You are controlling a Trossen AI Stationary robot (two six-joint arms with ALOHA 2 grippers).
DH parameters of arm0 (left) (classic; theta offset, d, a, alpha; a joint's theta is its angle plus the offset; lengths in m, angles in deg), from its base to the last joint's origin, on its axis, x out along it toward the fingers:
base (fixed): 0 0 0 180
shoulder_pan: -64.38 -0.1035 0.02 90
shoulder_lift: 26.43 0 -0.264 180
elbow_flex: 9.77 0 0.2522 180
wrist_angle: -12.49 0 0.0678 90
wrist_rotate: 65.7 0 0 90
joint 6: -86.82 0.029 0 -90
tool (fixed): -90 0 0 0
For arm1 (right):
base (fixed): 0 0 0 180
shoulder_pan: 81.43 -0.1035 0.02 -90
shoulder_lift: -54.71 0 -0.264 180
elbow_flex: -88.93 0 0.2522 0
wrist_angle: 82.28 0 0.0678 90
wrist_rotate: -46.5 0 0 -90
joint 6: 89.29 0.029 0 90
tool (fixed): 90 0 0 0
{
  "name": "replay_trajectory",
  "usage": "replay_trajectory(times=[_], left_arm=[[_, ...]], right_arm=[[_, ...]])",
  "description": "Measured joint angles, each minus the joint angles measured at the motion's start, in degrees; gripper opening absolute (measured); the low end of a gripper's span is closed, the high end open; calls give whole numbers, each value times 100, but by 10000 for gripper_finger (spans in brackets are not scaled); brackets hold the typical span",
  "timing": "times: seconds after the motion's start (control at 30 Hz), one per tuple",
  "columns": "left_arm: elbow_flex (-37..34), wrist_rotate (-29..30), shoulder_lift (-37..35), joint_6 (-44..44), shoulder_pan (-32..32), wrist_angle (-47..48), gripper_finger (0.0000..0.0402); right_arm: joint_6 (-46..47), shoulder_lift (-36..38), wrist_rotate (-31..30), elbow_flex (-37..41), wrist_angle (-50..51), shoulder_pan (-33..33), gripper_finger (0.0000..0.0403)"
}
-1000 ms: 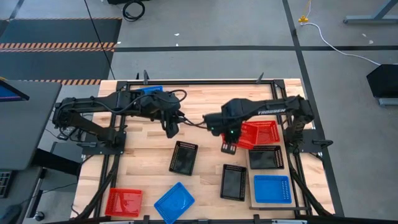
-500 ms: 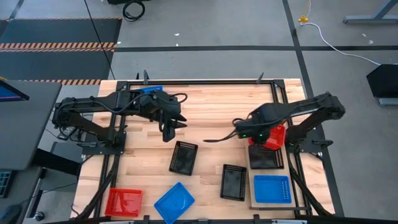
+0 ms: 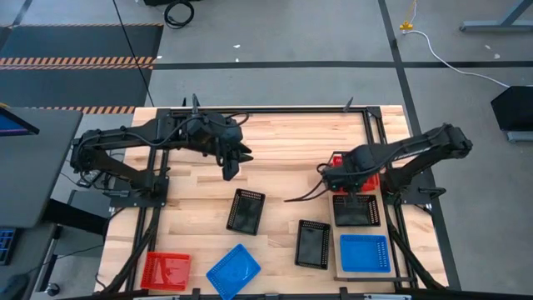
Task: Stack baskets on shelf by color
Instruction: Stack the top red bin on top of the red bin on the shelf, then stack the left black bin on top of the black bin on the shelf
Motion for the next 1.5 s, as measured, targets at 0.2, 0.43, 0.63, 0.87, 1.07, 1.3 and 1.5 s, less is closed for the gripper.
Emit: replay_trajectory(times=[0.2, 0.43, 0.63, 0.87, 1.07, 1.3, 1.5], left_arm=[[0, 3, 0, -121, 0, -3, 117], [0, 134, 0, -423, 0, -104, 117], [0, 132, 0, -549, 2, -249, 117], [0, 132, 0, -591, 2, -295, 117], [0, 132, 0, -591, 2, -295, 117], [4, 131, 0, -721, 2, -34, 117], [4, 131, 0, -827, 2, 703, 117]], right_arm=[[-181, -2, -56, 476, -181, 23, 9], [94, -2, 74, 595, -432, 24, 17], [266, 108, 95, 595, -434, 24, 29], [834, 614, 74, 593, -409, 24, 67], [1239, 1015, -86, 593, -393, 37, 118], [1932, 1141, 793, 587, -471, 63, 141], [3118, 1013, 1112, 422, -1512, 31, 140]])
